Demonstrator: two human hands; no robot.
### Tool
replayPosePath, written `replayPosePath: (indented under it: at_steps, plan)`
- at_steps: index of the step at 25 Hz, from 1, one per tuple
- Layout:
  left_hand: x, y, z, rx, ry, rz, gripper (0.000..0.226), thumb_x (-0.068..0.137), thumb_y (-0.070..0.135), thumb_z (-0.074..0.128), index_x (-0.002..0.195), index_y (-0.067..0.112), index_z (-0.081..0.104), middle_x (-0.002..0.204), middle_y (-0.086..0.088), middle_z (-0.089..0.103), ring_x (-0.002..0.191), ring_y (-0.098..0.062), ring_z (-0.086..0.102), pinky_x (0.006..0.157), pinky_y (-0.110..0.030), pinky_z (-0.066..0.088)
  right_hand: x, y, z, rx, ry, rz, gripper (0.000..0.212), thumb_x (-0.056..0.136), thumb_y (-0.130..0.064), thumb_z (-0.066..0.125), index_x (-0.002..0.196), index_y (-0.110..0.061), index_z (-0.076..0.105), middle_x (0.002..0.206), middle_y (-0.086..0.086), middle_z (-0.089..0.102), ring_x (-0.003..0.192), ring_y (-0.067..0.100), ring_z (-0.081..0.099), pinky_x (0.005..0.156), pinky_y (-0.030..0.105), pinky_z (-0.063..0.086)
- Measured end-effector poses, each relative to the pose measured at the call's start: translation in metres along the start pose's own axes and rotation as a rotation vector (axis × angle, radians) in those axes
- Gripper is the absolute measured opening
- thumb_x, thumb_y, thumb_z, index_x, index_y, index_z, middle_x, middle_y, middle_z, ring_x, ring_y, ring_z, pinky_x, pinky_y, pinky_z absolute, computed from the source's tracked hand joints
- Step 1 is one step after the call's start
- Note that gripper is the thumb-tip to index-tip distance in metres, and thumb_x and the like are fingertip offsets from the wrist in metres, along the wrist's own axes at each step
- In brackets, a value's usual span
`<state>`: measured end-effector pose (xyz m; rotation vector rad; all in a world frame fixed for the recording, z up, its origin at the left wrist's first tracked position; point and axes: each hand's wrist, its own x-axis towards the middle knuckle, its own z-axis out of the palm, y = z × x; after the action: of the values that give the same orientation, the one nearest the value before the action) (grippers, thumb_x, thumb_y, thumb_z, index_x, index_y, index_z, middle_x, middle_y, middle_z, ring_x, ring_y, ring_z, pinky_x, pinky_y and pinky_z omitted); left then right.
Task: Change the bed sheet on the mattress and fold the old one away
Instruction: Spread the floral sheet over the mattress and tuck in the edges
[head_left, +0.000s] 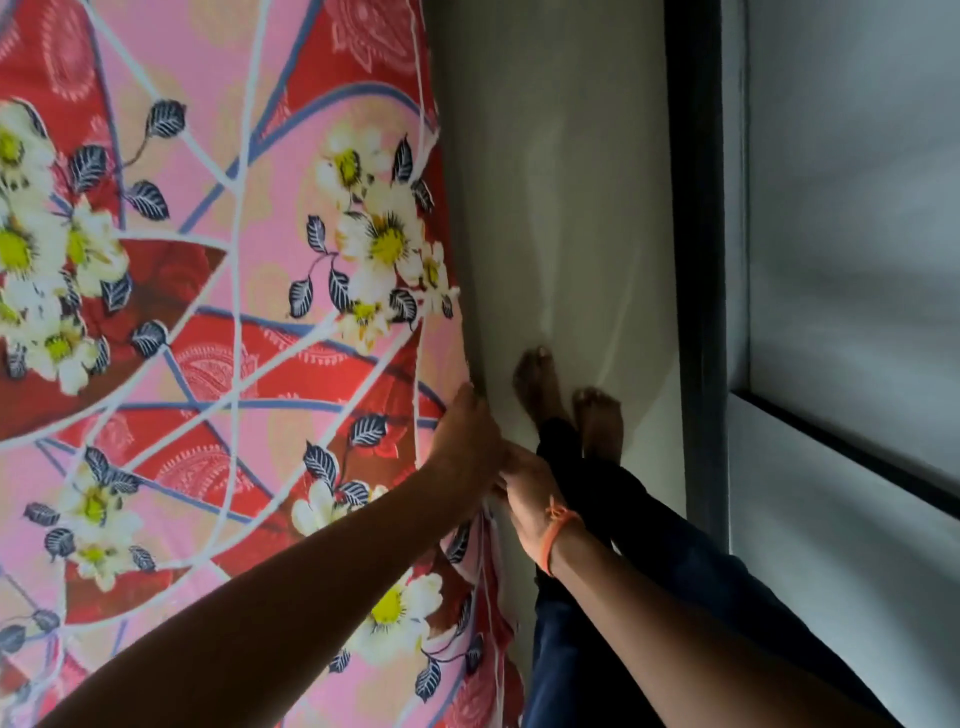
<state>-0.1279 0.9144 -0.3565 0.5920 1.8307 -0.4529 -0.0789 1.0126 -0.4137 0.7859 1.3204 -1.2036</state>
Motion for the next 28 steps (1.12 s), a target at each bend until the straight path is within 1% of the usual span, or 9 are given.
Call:
replayPosePath:
  at_steps: [6, 9, 11, 16, 19, 22, 25, 26, 28]
  plan:
    - [0.018, 0.006, -0.003, -0.108, 0.025, -0.111, 0.025, 0.101, 0.025, 0.049, 0.120, 0.017, 0.063, 0.127, -0.008, 0.062, 0.121, -0.028, 0.054, 0.091, -0.034, 0.039, 0.006, 0.004, 0.007, 0.002, 0.009, 0.075, 0.033, 0.100, -0.017, 0.043, 0.124, 0.001, 0.057, 0.121, 0.018, 0.063, 0.112, 0.033, 0.058, 0.099, 0.044, 0.045]
    - [0.026, 0.009, -0.001, -0.105, -0.026, -0.167, 0.020, 0.099, 0.026, 0.054, 0.114, 0.017, 0.063, 0.106, -0.008, 0.060, 0.111, -0.027, 0.057, 0.076, -0.036, 0.034, 0.014, 0.008, 0.004, 0.201, -0.033, 0.143, 0.025, 0.097, -0.015, 0.043, 0.100, -0.007, 0.066, 0.099, 0.014, 0.068, 0.090, 0.028, 0.064, 0.082, 0.037, 0.052]
    - [0.029, 0.008, 0.005, -0.076, -0.008, -0.182, 0.021, 0.097, 0.030, 0.058, 0.115, 0.020, 0.063, 0.110, -0.006, 0.060, 0.111, -0.025, 0.055, 0.073, -0.036, 0.032, 0.019, 0.007, 0.006, 0.293, -0.081, 0.156, 0.025, 0.097, -0.015, 0.042, 0.094, -0.011, 0.066, 0.093, 0.011, 0.068, 0.081, 0.021, 0.063, 0.073, 0.030, 0.052]
    - [0.026, 0.008, 0.010, -0.167, 0.152, -0.165, 0.030, 0.094, 0.027, 0.064, 0.120, 0.012, 0.061, 0.121, -0.009, 0.057, 0.115, -0.028, 0.055, 0.089, -0.038, 0.049, 0.007, 0.008, 0.012, 0.507, -0.059, 0.110, 0.035, 0.100, -0.023, 0.042, 0.079, -0.010, 0.068, 0.073, 0.008, 0.070, 0.069, 0.021, 0.066, 0.064, 0.032, 0.051]
    - [0.009, 0.013, 0.000, -0.124, 0.173, -0.143, 0.024, 0.098, 0.014, 0.055, 0.120, 0.008, 0.059, 0.125, -0.013, 0.061, 0.120, -0.034, 0.055, 0.103, -0.045, 0.040, -0.003, 0.014, -0.009, 0.664, 0.033, 0.097, 0.035, 0.102, -0.036, 0.038, 0.086, -0.009, 0.053, 0.072, 0.016, 0.063, 0.061, 0.025, 0.062, 0.070, 0.037, 0.047]
    - [-0.007, 0.050, 0.014, -0.019, 0.195, -0.099, 0.028, 0.098, 0.015, 0.050, 0.124, 0.008, 0.059, 0.131, -0.014, 0.059, 0.126, -0.036, 0.048, 0.112, -0.048, 0.033, -0.007, 0.040, -0.048, 0.422, 0.085, 0.009, 0.018, 0.102, -0.027, 0.038, 0.094, -0.019, 0.052, 0.072, 0.010, 0.066, 0.058, 0.017, 0.064, 0.066, 0.031, 0.043]
    - [-0.015, 0.120, 0.051, -0.153, 0.206, 0.040, 0.031, 0.100, 0.020, 0.046, 0.128, 0.013, 0.058, 0.129, -0.011, 0.061, 0.123, -0.033, 0.051, 0.106, -0.044, 0.037, -0.028, 0.108, -0.057, 0.145, 0.078, 0.003, 0.022, 0.095, -0.007, 0.044, 0.083, -0.019, 0.059, 0.068, 0.002, 0.061, 0.053, 0.008, 0.058, 0.051, 0.023, 0.044]
    - [-0.019, 0.143, 0.061, -0.183, 0.182, 0.069, 0.030, 0.101, 0.022, 0.047, 0.126, 0.014, 0.060, 0.126, -0.010, 0.063, 0.120, -0.032, 0.053, 0.102, -0.042, 0.038, -0.039, 0.135, -0.052, 0.068, 0.061, 0.030, 0.025, 0.095, -0.006, 0.044, 0.082, -0.017, 0.062, 0.070, 0.001, 0.065, 0.059, 0.009, 0.062, 0.055, 0.026, 0.051]
    - [-0.017, 0.182, 0.075, -0.146, 0.113, 0.074, 0.029, 0.101, 0.026, 0.048, 0.121, 0.013, 0.063, 0.120, -0.009, 0.065, 0.114, -0.031, 0.056, 0.097, -0.043, 0.039, -0.046, 0.183, -0.045, -0.046, 0.106, 0.060, 0.028, 0.097, -0.008, 0.045, 0.086, -0.017, 0.070, 0.089, 0.008, 0.073, 0.086, 0.023, 0.070, 0.081, 0.041, 0.058]
